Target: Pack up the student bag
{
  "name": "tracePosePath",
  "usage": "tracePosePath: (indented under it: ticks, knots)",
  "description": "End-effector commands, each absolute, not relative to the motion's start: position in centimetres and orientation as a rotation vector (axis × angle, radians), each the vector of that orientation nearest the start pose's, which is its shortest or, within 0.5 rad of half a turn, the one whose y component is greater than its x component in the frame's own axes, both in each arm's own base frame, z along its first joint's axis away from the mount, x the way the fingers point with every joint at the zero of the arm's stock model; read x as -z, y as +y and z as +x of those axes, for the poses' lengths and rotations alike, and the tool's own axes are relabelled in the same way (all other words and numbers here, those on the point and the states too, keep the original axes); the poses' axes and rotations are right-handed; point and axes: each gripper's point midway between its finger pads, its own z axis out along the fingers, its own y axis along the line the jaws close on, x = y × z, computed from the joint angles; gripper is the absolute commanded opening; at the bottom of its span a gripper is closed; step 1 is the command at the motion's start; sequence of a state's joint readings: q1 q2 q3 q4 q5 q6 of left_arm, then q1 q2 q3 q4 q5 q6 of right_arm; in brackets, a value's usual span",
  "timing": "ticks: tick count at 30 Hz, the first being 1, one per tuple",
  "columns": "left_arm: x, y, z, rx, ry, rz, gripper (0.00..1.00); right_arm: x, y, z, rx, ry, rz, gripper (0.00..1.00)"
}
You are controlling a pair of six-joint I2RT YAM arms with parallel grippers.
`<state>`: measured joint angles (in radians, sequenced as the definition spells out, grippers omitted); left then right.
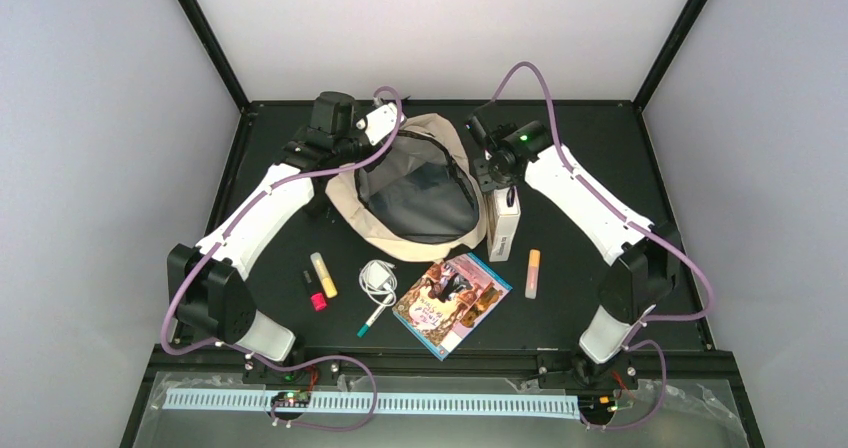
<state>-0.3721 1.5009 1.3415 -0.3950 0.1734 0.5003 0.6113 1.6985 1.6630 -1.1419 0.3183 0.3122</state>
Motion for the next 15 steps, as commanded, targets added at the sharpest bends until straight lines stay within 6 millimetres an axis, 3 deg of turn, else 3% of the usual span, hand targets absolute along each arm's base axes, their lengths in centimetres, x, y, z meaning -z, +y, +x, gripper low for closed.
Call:
tracePosePath:
  ticks: [1,8,15]
  knots:
    - [-28.9,-19.2,41.7,0.117,1.826,0.955,0.02,-21.7,17.8,35.2,0.145,2.593,-0.296,0.53]
    - [-29.0,-19.2,41.7,0.115,1.824,0.956,0.02,-22.5,17.1,35.1,0.171,2.564,-0.265,0.42]
    - [-29.1,-19.2,41.9,0.114,1.828,0.947,0.02,-26.8,15.9,34.7,0.135,2.446,-0.178,0.38]
